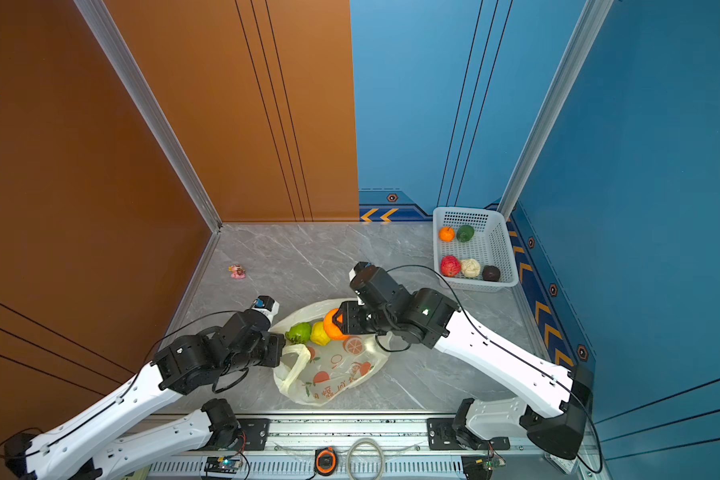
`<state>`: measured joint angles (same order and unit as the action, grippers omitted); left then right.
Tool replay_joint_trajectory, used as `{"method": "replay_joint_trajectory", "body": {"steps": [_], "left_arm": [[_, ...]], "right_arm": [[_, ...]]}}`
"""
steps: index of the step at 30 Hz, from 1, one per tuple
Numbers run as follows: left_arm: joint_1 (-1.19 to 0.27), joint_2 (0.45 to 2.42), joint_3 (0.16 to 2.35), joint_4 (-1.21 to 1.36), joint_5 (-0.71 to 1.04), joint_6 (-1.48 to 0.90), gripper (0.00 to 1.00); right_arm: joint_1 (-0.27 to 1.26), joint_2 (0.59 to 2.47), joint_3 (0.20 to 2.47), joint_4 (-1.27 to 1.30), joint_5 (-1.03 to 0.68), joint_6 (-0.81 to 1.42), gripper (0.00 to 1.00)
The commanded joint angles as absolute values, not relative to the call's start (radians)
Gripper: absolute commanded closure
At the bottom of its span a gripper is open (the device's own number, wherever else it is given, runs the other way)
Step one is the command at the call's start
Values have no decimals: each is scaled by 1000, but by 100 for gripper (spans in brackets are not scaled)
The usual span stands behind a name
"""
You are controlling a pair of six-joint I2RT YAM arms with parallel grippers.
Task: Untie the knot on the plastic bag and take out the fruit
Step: 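Lift the orange fruit out of the bag and carry it to the basket, then lower the orange fruit into the white basket and open the right gripper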
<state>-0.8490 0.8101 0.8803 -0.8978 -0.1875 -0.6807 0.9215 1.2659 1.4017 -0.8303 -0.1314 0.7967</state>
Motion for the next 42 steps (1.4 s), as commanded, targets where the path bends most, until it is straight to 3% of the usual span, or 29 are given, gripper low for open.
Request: {"method": "replay_joint_trajectory", "body": {"steps": [1,8,16,23,35,38,42], "left_arm": [[-836,807,894,-878,-213,-664,100],[-840,808,894,-873,-211,-672,100],[-841,787,885,-874,-212,-684,100],[-842,780,867,-874,-209,-693,100],[-848,769,859,-873,-210,-698,100],[-851,769,861,-873,-210,-698,100],[-851,765,864,-873,-214,-701,100]], "right_arm": [[776,1218,1427,-877,-253,710,68],[344,1203,1434,-881,-434,627,68],[-3,1331,1386,-748,-357,555,68],[-121,1601,1510,-621,-241,523,68],[-173,2141,1973,-655,-72,499,66],[-171,2224,2066,-715,-43,489,60],[-164,2251,2100,-748,-11,477,44]]}}
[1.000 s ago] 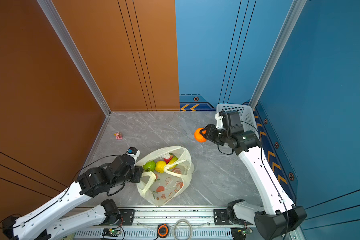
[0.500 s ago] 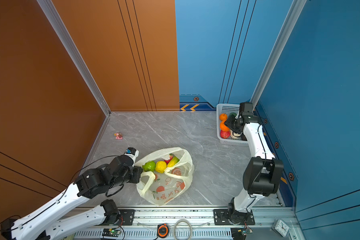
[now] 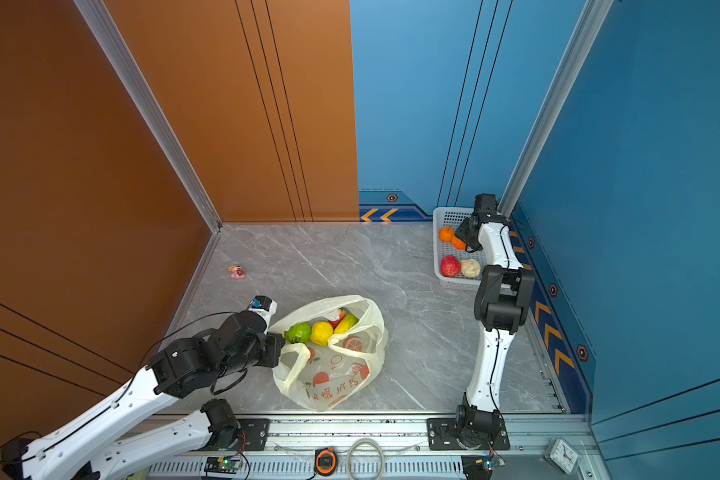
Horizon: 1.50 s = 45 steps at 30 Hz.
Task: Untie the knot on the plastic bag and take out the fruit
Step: 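Lower the orange fruit into the white basket and open the right gripper, then move the right gripper back from the basket into the bag opening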
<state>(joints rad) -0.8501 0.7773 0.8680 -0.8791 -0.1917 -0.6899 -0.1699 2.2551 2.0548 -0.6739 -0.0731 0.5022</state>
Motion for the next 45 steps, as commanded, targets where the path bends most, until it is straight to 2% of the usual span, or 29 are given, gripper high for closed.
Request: {"method": "replay_joint_trajectory", "body": {"steps": [1,5,8,17,23,28,35,40,45], "left_arm": [[-852,764,864,-874,-215,-703,100],[-853,767,867,-874,-219,-701,100],[-855,769,873,-873,-221,-698,100],[-856,767,877,-873,-227,-695,100],[-856,771,887,-873,-223,-686,100],[-857,775,892,-873,-223,-679,100],[-854,787,893,-866,-214,-672,100],[-854,787,896,-865,-209,-672,100],[-853,784,900,-866,-209,-672,100]], "right_arm": [[-163,2246,2099,-754,-6,474,41],[-155,2202,2077,-773,9,457,33],[-150,2141,2038,-772,3,446,30],[-113,1854,1833,-773,-89,431,28],[-17,1663,1690,-840,-173,413,27],[159,1511,1611,-894,-201,421,26],[539,1375,1506,-867,-193,536,25],[790,1354,1484,-792,-165,661,25],[940,1384,1476,-701,-155,731,26]]}}
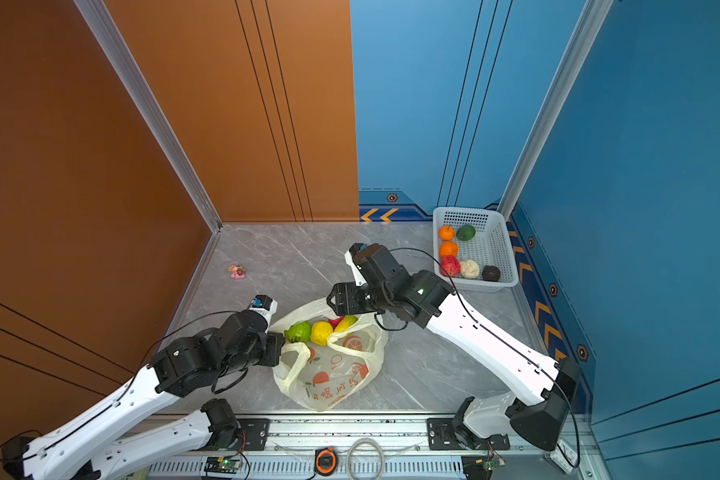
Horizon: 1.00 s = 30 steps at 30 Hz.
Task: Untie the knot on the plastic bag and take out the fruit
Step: 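Move the right gripper back from the basket into the bag opening, then grasp the yellow quince-like fruit inside the bag with the right gripper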
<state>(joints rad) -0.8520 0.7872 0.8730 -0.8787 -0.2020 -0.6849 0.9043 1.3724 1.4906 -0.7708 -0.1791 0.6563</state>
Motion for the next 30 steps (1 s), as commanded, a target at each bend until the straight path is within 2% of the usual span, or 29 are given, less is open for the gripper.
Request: {"method": "replay_joint_trajectory", "body": {"steps": [1,10,22,27,30], "left_arm": [[-854,784,902,-867,-210,-672,100],[-850,779,913,-866,-210,-680,100],[-835,770,918,-865,-208,-680,100],[-829,768,916,-866,-203,-680,100],[-826,769,916,-866,-198,-679,100]], "right_arm": [[962,1393,1469,-681,-155,736,26],[1072,1406,1232,-466,-100,707,28],[1127,1458,985,-443,54,573,32],[1179,1465,944,-463,125,537,33],[1190,1499,952,-469,112,530,32]]}}
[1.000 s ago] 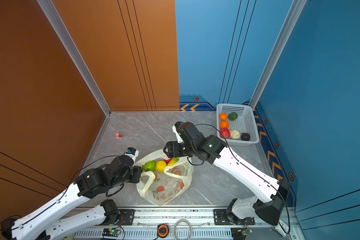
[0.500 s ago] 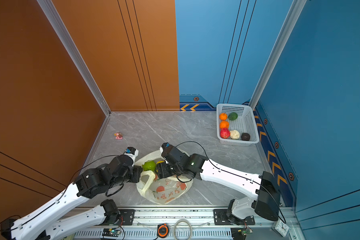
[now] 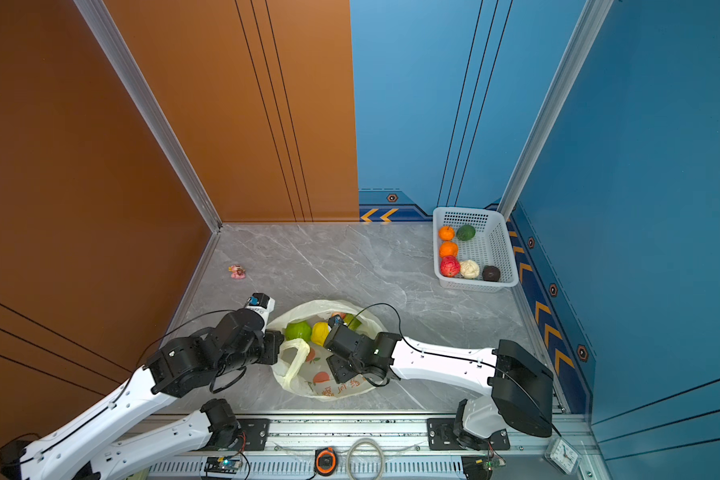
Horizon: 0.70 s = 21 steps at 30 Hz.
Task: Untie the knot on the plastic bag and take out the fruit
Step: 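Grasp the yellow quince-like fruit inside the bag with the right gripper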
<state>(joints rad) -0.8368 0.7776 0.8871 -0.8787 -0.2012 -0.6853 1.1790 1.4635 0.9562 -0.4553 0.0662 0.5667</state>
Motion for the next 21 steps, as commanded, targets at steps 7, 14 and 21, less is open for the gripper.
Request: {"method": "replay_joint_trajectory", "body": {"steps": [7,14,21], "left_arm": [[-824,774,914,-864,-171,-668,100],[-824,775,907,-858,-150,-664,100],[-822,779,900,-857,-134,-664,100]], "right_arm": [[1169,1627,1110,-489,74,601,30],[1140,1747,1237,-491,96,703,26],[1095,1814,1255,-403,139,877,21]]}}
